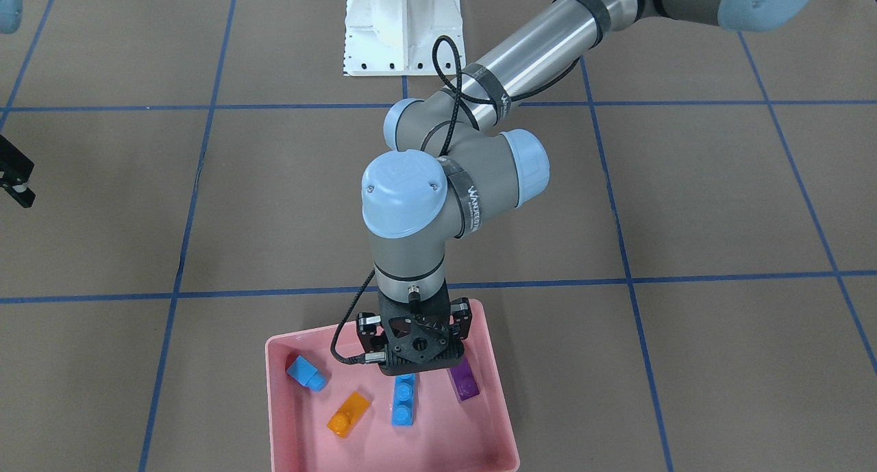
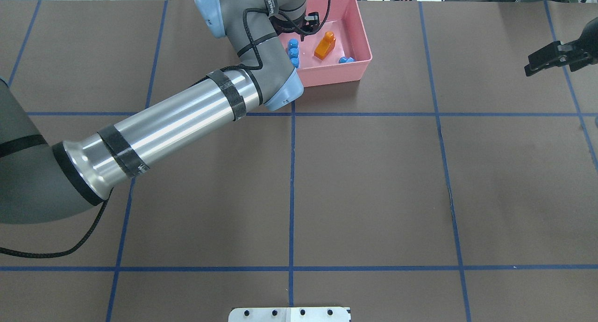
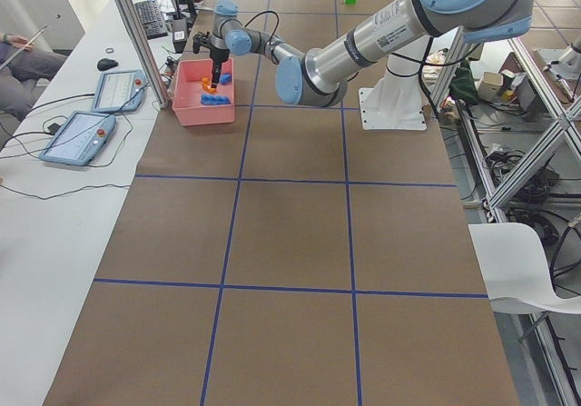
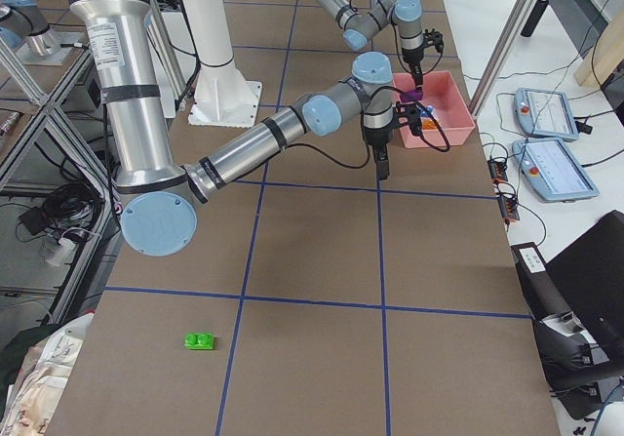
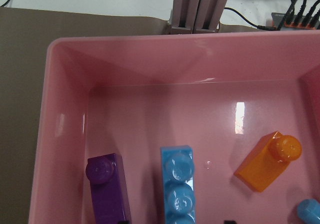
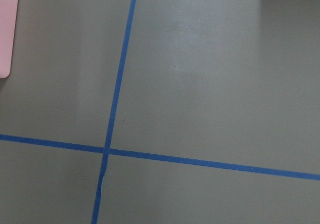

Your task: Put all blocks into box

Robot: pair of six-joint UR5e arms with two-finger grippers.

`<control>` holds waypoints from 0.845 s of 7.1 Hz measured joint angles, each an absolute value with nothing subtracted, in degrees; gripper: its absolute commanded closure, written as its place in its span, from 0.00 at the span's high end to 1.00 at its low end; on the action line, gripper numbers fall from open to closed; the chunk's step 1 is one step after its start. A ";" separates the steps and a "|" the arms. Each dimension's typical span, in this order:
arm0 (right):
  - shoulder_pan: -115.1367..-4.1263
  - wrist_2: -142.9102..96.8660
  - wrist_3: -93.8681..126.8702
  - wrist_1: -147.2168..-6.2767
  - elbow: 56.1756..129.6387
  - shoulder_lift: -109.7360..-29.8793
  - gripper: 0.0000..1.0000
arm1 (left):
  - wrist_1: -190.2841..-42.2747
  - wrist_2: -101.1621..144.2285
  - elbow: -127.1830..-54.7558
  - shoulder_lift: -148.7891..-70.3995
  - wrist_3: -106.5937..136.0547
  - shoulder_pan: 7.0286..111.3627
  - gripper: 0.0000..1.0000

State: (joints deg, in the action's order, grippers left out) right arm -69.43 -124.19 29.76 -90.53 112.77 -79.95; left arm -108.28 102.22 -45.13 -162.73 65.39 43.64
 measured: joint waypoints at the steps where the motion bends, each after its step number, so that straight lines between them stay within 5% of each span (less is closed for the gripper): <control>1: -69.43 -124.19 29.71 -90.53 112.84 -80.14 1.00 | -108.30 102.24 -45.38 -162.67 64.38 43.69 0.99; 3: -70.01 -124.27 27.83 -90.53 113.47 -81.84 1.00 | -108.03 104.85 -48.57 -161.37 60.19 43.98 0.99; 6: -77.64 -128.72 17.40 -91.00 115.54 -88.70 1.00 | -99.36 111.92 -66.98 -150.88 49.72 46.65 0.99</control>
State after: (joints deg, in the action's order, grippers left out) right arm -77.64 -128.72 17.40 -91.00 115.54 -88.70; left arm -99.36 111.92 -66.98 -150.88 49.72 46.65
